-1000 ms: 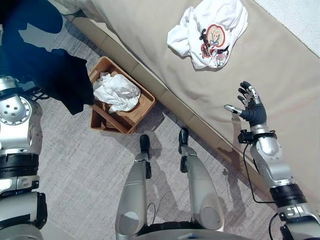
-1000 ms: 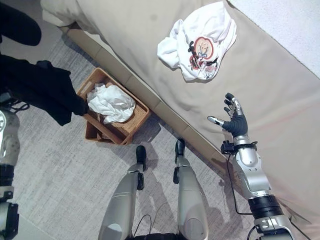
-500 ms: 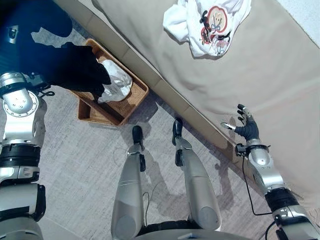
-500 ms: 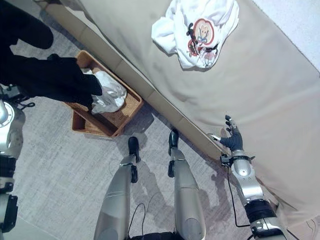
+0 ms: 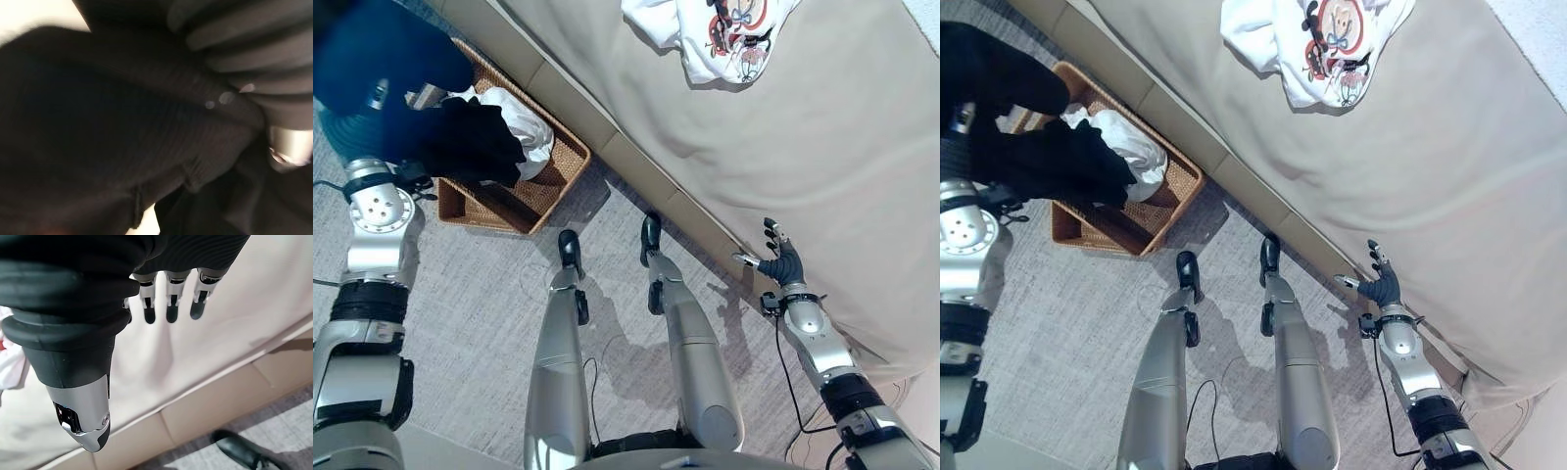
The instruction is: Pick up clothes into the bucket
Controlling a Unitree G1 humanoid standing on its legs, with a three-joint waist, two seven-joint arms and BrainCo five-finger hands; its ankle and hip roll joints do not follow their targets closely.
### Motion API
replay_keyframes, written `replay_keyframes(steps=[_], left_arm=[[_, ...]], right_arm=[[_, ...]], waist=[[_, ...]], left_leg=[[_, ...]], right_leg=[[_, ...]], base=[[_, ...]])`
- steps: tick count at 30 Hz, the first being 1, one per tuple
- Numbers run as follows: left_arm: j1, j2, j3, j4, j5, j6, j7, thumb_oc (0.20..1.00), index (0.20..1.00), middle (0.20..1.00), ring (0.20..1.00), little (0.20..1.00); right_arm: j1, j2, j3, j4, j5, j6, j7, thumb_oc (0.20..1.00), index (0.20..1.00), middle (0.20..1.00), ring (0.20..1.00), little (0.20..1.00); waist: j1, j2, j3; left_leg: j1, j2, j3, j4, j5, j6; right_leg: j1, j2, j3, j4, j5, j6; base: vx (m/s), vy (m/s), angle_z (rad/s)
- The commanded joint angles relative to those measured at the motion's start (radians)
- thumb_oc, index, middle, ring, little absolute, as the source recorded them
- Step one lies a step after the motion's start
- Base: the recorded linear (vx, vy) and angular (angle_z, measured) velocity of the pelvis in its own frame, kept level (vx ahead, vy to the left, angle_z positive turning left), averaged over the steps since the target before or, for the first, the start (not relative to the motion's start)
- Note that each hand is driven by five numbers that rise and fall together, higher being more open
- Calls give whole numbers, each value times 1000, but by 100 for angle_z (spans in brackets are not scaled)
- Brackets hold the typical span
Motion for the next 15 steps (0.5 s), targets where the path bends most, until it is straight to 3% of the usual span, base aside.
replay_keyframes(steps=[1,7,15], left_arm=[[-87,35,11,13,55,0,13,1000,1000,1000,1000,1000],[-121,-19,7,76,102,81,32,1000,1000,1000,1000,1000],[-89,-67,53,94,111,124,42,1000,1000,1000,1000,1000]], right_arm=[[20,-39,-13,-72,-6,-41,-30,1000,1000,1000,1000,1000],[9,-39,-26,-135,-5,-32,-53,1000,1000,1000,1000,1000],[-12,-37,-59,-233,-43,-31,-95,1000,1000,1000,1000,1000]], waist=[[8,-27,-20],[-8,-41,-20],[-10,-41,-20]], left_leg=[[-27,-31,-46,30,-26,5],[-58,-28,-45,45,-32,9],[-64,-28,-44,44,-34,13]], right_leg=[[27,-57,-19,28,-36,75],[0,-56,-22,28,-33,76],[-4,-55,-24,24,-33,77]], base=[[0,0,0],[0,0,0],[6,-1,-1]])
